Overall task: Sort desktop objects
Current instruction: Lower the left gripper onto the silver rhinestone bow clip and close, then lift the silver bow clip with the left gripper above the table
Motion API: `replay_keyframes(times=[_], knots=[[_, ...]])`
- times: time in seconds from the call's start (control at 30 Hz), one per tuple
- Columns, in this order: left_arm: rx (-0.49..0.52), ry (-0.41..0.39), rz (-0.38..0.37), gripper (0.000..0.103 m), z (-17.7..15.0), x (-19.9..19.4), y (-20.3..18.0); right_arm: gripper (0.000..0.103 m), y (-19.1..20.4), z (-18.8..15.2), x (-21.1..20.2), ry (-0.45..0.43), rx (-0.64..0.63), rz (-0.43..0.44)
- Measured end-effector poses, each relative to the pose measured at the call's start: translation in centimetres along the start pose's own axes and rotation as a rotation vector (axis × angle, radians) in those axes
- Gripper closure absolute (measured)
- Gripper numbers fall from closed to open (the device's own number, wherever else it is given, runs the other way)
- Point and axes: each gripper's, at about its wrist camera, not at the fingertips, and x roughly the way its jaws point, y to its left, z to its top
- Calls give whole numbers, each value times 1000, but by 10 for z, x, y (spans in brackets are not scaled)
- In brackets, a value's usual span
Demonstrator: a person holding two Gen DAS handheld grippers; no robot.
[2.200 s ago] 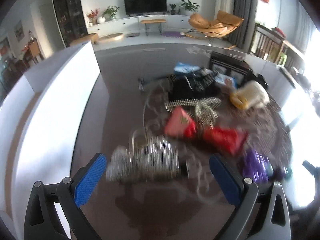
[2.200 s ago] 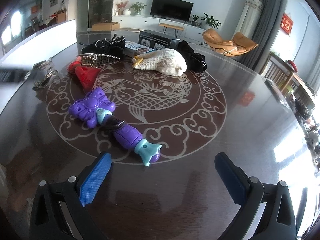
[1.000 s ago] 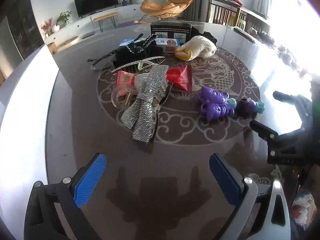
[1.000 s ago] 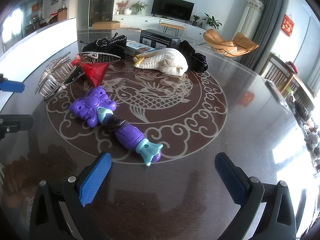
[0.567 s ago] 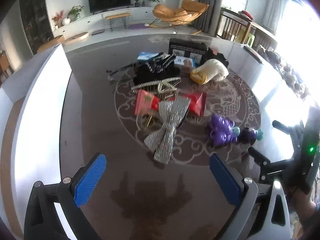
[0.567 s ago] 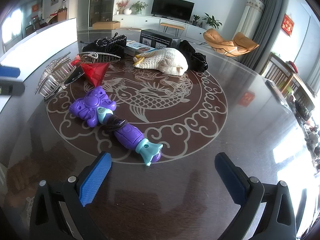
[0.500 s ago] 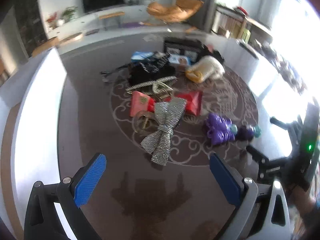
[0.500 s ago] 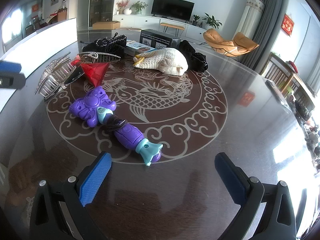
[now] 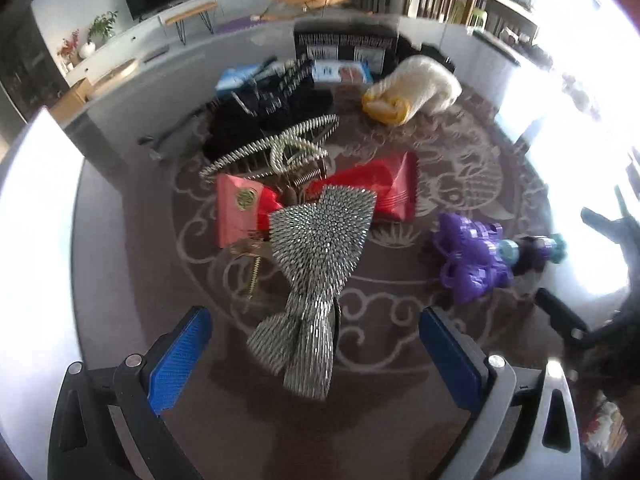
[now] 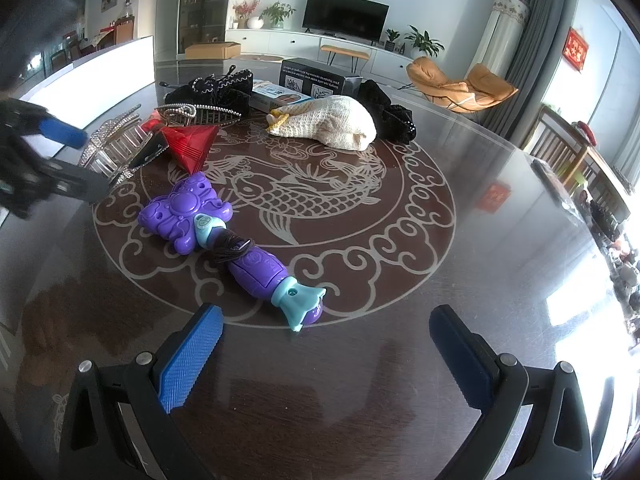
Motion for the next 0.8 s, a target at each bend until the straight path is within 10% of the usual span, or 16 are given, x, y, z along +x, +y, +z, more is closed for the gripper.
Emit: replay_keyframes(times=[0.8], knots=[[-107,-54,26,0,20,21,4,0,2,0,0,0,-2,6]])
